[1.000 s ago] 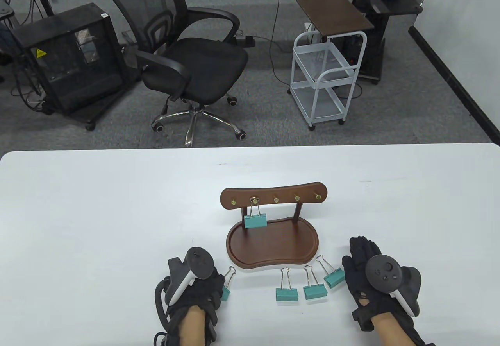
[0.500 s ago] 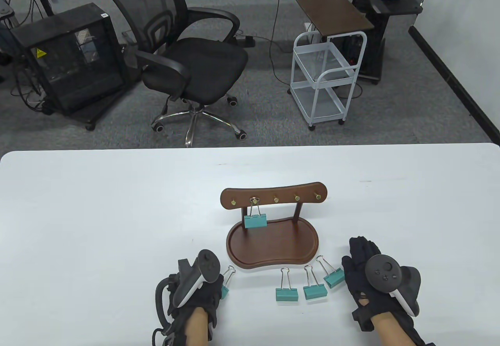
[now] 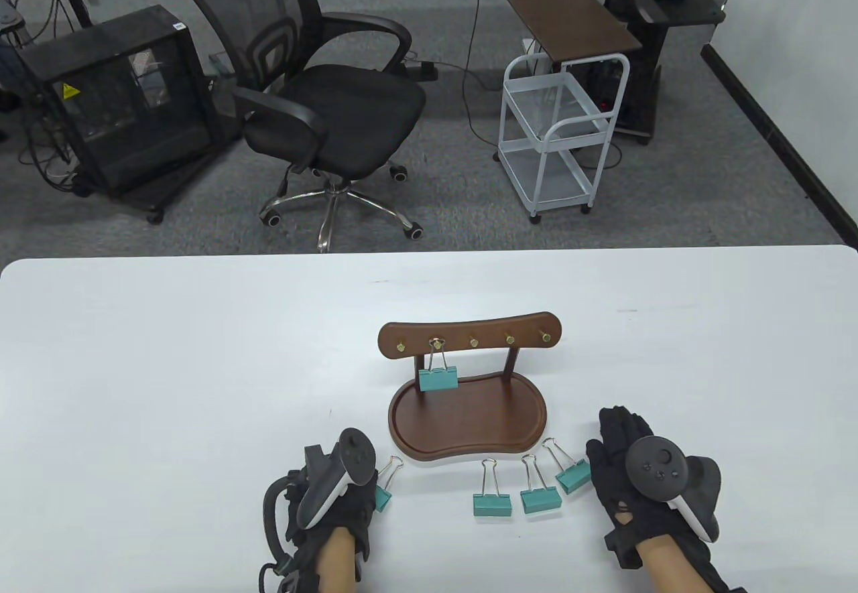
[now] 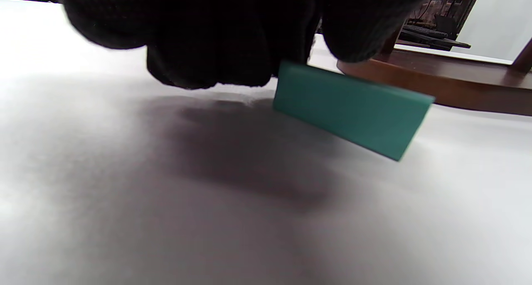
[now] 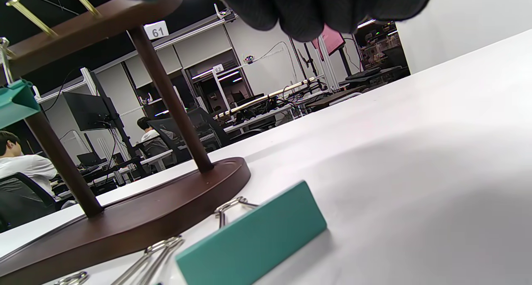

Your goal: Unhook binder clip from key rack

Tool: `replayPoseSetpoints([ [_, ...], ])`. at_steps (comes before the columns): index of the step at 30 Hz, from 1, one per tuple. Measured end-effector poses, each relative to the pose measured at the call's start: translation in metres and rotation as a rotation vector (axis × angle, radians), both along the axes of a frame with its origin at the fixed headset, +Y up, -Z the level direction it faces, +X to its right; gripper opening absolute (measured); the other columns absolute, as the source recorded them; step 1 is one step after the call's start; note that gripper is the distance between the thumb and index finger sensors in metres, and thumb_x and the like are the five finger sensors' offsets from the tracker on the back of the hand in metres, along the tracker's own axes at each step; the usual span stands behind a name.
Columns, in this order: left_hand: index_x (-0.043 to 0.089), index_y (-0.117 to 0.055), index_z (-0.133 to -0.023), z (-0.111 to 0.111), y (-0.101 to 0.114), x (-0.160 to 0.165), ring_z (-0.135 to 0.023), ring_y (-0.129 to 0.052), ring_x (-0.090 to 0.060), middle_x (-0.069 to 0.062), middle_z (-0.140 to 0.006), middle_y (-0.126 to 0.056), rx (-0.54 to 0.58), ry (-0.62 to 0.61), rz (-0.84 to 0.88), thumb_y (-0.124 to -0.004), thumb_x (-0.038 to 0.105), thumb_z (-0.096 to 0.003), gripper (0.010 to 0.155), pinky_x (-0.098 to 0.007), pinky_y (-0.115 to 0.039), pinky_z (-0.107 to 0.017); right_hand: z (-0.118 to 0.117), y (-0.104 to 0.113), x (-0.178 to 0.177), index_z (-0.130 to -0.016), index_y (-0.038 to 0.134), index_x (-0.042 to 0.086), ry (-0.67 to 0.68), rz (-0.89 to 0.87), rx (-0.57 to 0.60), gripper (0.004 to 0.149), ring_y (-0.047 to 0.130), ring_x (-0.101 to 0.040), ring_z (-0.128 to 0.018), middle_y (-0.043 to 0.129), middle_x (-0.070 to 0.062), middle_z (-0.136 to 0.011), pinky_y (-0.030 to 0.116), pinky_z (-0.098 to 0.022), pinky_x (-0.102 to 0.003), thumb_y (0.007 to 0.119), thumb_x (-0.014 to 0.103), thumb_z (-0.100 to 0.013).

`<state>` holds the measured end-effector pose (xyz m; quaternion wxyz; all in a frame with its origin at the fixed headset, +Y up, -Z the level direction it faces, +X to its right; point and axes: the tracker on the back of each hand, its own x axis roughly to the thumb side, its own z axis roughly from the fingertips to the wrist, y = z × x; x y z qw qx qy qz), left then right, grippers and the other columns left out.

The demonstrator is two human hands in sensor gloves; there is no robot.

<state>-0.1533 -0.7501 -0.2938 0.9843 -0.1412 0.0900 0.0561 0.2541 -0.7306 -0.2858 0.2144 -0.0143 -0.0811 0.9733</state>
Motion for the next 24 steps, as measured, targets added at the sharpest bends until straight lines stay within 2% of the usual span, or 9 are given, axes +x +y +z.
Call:
replayPoseSetpoints([
  [4,0.026,-0.078,-0.093,0.001,0.002,-0.001,-0.070,-0.091,-0.029,-0.005,-0.084,-0.088,0.030,0.008,0.001,-0.073,0.054,-0.0531,0.049,-0.052,-0.078,-0.050,0.000,0.000,0.000,-0.093,0.056,0.018,0.000,0.000,0.000,0.063,0.056,-0.040,-0.090,0.057,-0.011,-0.102,0.059,-0.064,-0.051,0.060,0.051,-0.040],
  [8,0.026,-0.065,-0.106,0.002,0.004,-0.003,-0.091,-0.080,-0.034,-0.008,-0.103,-0.076,0.054,0.015,0.007,-0.071,0.056,-0.0536,0.061,-0.057,-0.071,-0.061,0.000,0.000,0.000,-0.093,0.056,0.018,-0.001,0.002,-0.001,0.063,0.056,-0.039,-0.091,0.057,-0.011,-0.102,0.059,-0.064,-0.051,0.060,0.051,-0.040],
  [11,0.027,-0.057,-0.111,0.004,0.008,-0.003,-0.103,-0.069,-0.039,-0.010,-0.114,-0.065,0.096,0.015,0.044,-0.068,0.059,-0.0532,0.067,-0.062,-0.065,-0.068,0.000,0.000,0.000,-0.093,0.056,0.018,-0.001,0.004,-0.001,0.063,0.056,-0.039,-0.091,0.058,-0.012,-0.101,0.059,-0.064,-0.051,0.060,0.051,-0.040],
  [15,0.026,-0.057,-0.112,0.006,0.015,-0.005,-0.108,-0.066,-0.039,-0.009,-0.118,-0.062,0.216,0.009,0.200,-0.066,0.062,-0.0528,0.070,-0.062,-0.065,-0.069,0.000,0.000,0.000,-0.093,0.056,0.018,-0.001,0.005,-0.001,0.062,0.056,-0.039,-0.091,0.057,-0.012,-0.101,0.059,-0.064,-0.051,0.060,0.051,-0.040],
  [19,0.025,-0.058,-0.112,0.008,0.021,-0.007,-0.109,-0.064,-0.039,-0.010,-0.119,-0.061,0.353,0.022,0.471,-0.065,0.062,-0.0527,0.070,-0.062,-0.064,-0.070,0.000,0.000,0.000,-0.093,0.056,0.018,0.001,0.004,0.001,0.063,0.056,-0.039,-0.090,0.057,-0.012,-0.101,0.059,-0.064,-0.051,0.060,0.052,-0.040],
  [24,0.025,-0.058,-0.113,0.007,0.026,-0.005,-0.108,-0.065,-0.040,-0.010,-0.119,-0.062,0.457,0.060,0.743,-0.065,0.065,-0.0525,0.072,-0.061,-0.065,-0.070,0.000,0.000,0.000,-0.093,0.056,0.018,-0.001,-0.002,0.002,0.063,0.056,-0.039,-0.091,0.057,-0.011,-0.101,0.059,-0.064,-0.051,0.060,0.051,-0.040],
])
